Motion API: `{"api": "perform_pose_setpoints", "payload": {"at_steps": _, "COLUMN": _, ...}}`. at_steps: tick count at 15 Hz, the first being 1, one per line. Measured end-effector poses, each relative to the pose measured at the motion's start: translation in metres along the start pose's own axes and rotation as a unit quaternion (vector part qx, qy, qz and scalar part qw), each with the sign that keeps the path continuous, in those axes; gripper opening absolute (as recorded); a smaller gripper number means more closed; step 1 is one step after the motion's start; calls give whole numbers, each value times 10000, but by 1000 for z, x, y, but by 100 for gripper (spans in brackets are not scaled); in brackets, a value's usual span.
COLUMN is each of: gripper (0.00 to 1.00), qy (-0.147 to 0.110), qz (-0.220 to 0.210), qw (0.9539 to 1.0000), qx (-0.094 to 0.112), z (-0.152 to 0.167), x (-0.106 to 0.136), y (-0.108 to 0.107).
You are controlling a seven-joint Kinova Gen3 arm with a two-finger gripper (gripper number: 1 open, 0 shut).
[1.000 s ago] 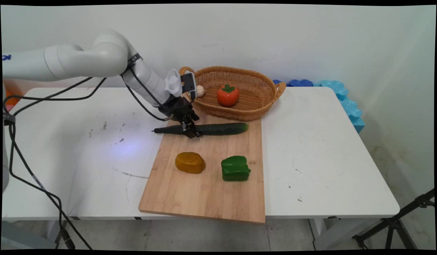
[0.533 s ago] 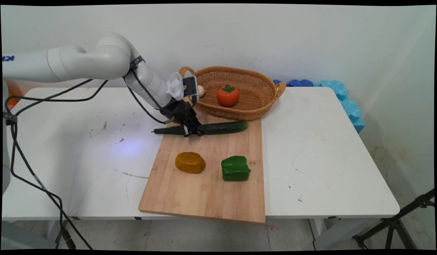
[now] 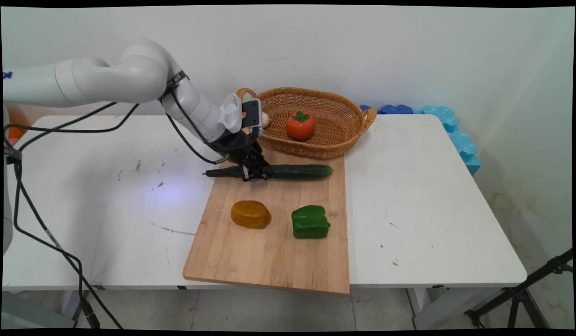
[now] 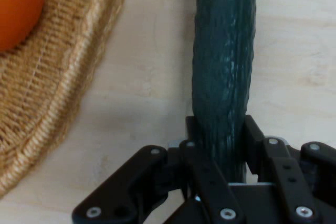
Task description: Place the picked object in the vegetable basket
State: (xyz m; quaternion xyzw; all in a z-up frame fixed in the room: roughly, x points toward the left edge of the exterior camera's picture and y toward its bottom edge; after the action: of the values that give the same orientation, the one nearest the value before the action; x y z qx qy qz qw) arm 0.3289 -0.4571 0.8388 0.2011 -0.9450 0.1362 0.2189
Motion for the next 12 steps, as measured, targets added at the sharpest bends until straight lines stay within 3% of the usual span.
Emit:
{"api": "perform_pose_setpoints", "payload": {"at_steps": 5, "gripper": 0, "qy": 150, "qz": 158, "qw": 9998, "qx": 43, "z": -21, "x": 12, "y": 4}}
{"api": "perform_pose_setpoints", "payload": {"at_steps": 12, "gripper": 0, "qy": 345, "qz": 422, "qw": 9980, "qx": 331, "z": -66, "x": 40, "y": -12}}
